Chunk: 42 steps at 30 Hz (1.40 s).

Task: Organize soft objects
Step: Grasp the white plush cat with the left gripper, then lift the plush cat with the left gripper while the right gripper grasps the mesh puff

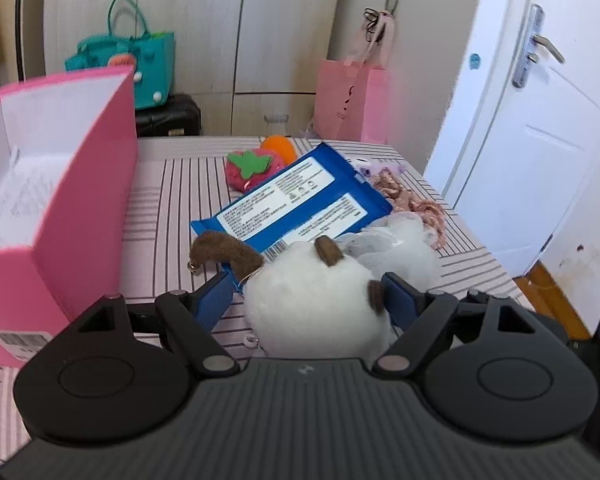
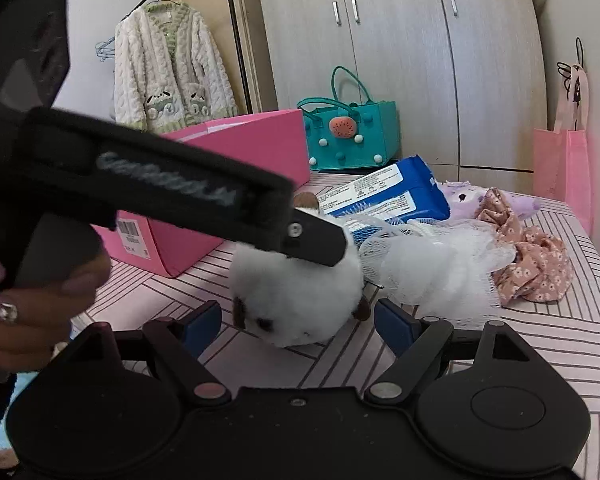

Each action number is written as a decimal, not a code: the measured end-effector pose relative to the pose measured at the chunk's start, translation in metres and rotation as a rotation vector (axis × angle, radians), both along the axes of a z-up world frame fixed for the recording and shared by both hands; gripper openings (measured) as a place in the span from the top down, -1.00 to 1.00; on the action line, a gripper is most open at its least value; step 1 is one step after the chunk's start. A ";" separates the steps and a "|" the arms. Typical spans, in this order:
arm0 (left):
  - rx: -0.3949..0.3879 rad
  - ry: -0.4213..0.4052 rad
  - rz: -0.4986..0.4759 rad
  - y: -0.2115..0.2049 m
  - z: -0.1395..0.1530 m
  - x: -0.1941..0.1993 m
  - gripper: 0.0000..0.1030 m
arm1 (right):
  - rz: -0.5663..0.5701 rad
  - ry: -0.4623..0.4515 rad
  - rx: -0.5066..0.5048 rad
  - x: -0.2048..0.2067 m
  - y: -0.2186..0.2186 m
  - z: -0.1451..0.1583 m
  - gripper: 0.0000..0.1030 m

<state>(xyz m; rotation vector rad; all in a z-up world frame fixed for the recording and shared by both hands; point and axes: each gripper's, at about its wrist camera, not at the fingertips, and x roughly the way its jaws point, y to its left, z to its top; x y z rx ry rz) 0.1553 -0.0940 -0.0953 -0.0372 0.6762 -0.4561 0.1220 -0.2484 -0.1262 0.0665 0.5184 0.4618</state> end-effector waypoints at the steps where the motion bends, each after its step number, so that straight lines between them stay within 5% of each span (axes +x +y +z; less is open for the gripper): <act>1: -0.020 0.010 -0.002 0.002 -0.002 0.002 -0.56 | 0.001 0.003 0.000 0.001 0.001 -0.001 -0.66; 6: -0.111 0.103 -0.026 0.009 -0.012 0.011 -0.45 | -0.008 0.023 0.027 0.007 0.004 -0.005 -0.26; 10: -0.152 0.145 -0.022 0.011 -0.017 0.015 -0.41 | -0.017 0.019 0.028 0.009 0.003 -0.007 -0.19; 28: -0.085 0.155 -0.024 0.020 -0.003 -0.009 -0.40 | 0.040 0.097 0.076 0.000 0.010 0.004 -0.16; 42: -0.074 0.239 -0.052 0.036 0.004 -0.021 -0.40 | 0.068 0.219 0.119 0.004 0.021 0.014 -0.16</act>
